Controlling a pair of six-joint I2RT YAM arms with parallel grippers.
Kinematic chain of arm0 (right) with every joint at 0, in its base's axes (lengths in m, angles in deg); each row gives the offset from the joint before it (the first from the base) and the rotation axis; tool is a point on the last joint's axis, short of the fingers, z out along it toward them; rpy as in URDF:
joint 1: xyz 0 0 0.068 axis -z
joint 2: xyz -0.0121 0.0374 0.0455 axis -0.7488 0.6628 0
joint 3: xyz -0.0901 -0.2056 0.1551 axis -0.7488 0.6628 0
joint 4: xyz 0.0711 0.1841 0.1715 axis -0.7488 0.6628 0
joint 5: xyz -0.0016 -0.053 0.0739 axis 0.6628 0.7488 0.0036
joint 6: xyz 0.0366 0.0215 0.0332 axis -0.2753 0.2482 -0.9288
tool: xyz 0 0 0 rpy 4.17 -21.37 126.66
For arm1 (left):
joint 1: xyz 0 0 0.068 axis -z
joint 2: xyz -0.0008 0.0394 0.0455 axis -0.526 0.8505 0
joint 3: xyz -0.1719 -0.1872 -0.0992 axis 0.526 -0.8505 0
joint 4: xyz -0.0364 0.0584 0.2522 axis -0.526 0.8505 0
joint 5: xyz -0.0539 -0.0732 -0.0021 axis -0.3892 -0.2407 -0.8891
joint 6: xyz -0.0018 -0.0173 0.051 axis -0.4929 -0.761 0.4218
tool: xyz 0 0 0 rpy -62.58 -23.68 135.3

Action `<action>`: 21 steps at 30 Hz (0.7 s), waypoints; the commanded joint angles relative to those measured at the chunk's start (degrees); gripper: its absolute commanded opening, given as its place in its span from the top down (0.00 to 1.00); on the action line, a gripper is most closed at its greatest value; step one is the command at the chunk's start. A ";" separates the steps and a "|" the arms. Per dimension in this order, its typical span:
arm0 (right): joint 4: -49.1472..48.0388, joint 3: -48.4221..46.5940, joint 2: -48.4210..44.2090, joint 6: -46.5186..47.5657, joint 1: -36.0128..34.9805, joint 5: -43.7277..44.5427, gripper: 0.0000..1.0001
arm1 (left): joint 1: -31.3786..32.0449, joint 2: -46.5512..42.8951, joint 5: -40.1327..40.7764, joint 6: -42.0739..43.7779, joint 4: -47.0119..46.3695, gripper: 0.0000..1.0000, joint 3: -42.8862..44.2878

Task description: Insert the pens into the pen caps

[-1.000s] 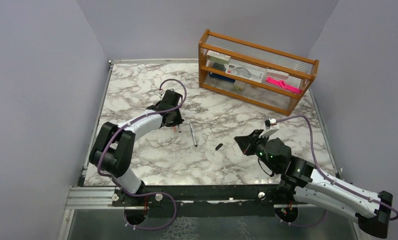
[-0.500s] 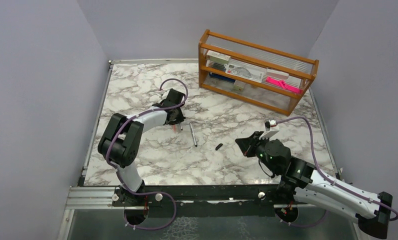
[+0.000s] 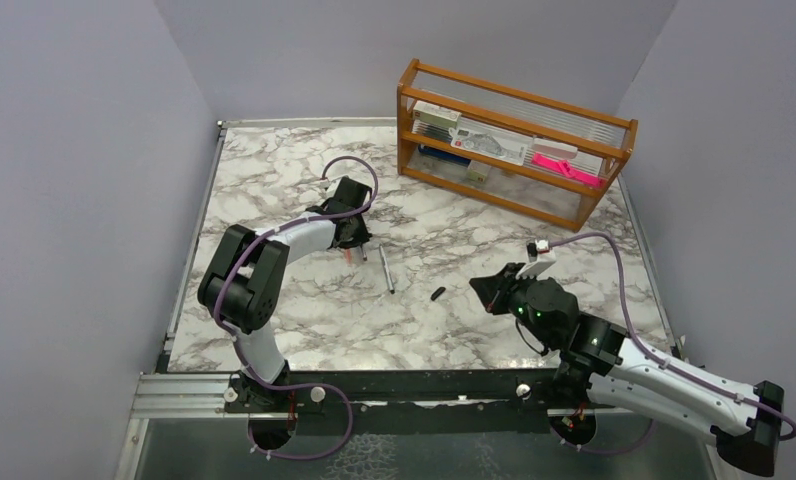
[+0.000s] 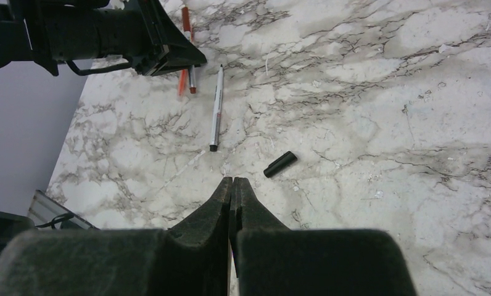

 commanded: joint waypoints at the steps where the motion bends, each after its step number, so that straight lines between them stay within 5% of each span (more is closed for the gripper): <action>1: -1.48 0.73 1.17 0.37 -0.07 -0.27 0.99 | -0.36 -1.11 1.93 1.21 0.17 0.79 -0.70; 13: -7.44 0.54 7.88 2.97 -0.05 -1.84 0.99 | 0.28 -6.18 2.91 2.26 1.32 0.77 -0.09; 17: -3.18 -9.93 24.71 5.59 -0.12 -2.46 0.92 | 1.75 -10.51 4.24 3.34 3.78 0.77 2.61; 21: -0.04 -23.63 43.01 11.85 -0.02 -4.07 0.71 | 2.03 -15.82 6.29 3.93 5.61 0.77 3.52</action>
